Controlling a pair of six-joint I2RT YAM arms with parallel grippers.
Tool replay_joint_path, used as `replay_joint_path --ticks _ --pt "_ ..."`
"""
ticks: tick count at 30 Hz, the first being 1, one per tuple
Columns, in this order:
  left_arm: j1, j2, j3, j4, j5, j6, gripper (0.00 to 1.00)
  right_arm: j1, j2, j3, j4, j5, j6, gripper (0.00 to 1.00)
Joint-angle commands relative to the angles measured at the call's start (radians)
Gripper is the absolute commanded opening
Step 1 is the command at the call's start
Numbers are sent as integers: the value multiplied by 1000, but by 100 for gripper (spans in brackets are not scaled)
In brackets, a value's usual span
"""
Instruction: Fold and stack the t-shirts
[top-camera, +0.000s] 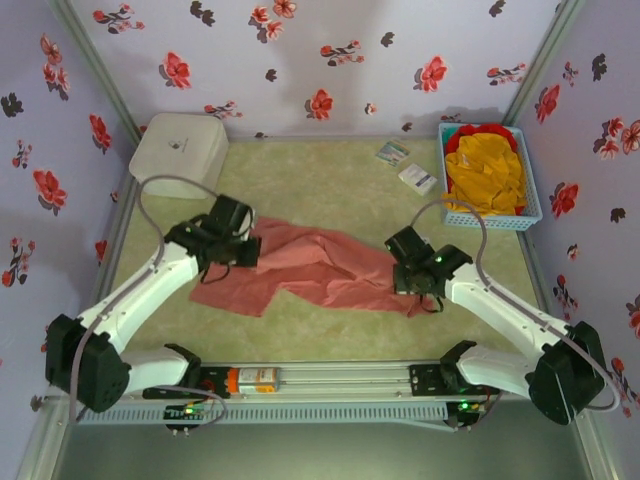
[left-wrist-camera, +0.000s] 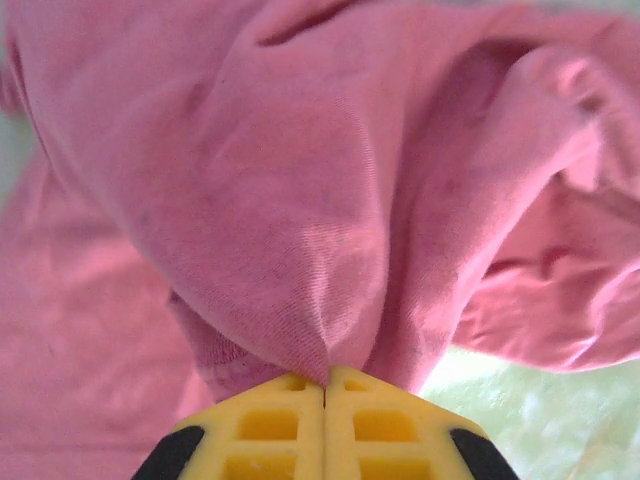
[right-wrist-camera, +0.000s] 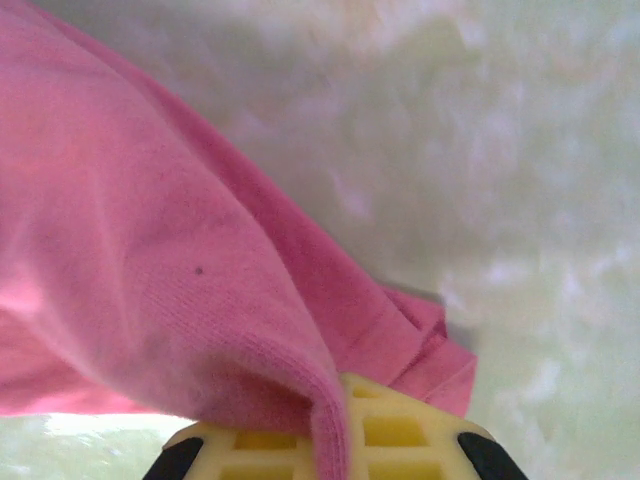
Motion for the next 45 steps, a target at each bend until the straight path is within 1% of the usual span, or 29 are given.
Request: replay_joint_path --ticks 1,2,3,4,5,6,8,10,12,13,16,19,21,23,25,28,31,34,38,45 --pt "-30 -27 -95 -9 -40 -135 7 11 -22 -38 -54 -22 143 10" --pt "-34 -22 -112 -14 -40 -156 22 10 -19 -41 -55 -21 152 21" --pt "-34 -11 -124 -19 -40 -177 39 10 -16 -40 -53 -12 154 37" --pt "-32 -2 -125 -16 -40 -190 48 10 -16 -36 -52 0 155 45" --pt "-25 8 -116 -14 -40 -196 52 10 -18 -28 -46 17 151 49" --pt "-10 17 -96 -7 -39 -193 54 6 -20 -17 -46 35 150 55" --pt "33 40 -32 0 -5 -167 54 -12 -24 12 -48 54 120 61" --pt "100 87 56 -16 29 -121 54 -33 -29 40 -45 64 82 73" --pt "156 128 128 -26 29 -84 53 -57 -35 61 -43 70 54 80" --pt "190 147 156 -26 29 -69 53 -69 -39 71 -40 67 41 82" --pt "286 201 210 -17 30 -37 51 -99 -59 86 -35 65 10 87" --pt "378 287 238 -13 31 -27 49 -129 -69 84 -9 43 -14 88" --pt "413 352 249 0 37 -29 48 -139 -67 82 4 37 -19 88" --pt "435 406 242 50 76 -42 47 -143 -58 79 21 25 -25 88" --pt "446 461 238 109 105 -61 48 -146 -43 74 38 12 -29 88" --pt "450 538 251 156 120 -78 48 -146 -19 77 45 -1 -35 88" --pt "455 601 255 233 212 -107 49 -146 -8 68 63 -19 -36 86" --pt "454 652 270 272 251 -126 50 -146 -5 51 86 -53 -24 86" --pt "454 662 268 316 253 -144 50 -146 -7 29 109 -72 -12 85" --pt "454 659 282 329 269 -156 54 -146 3 38 116 -83 -24 84"
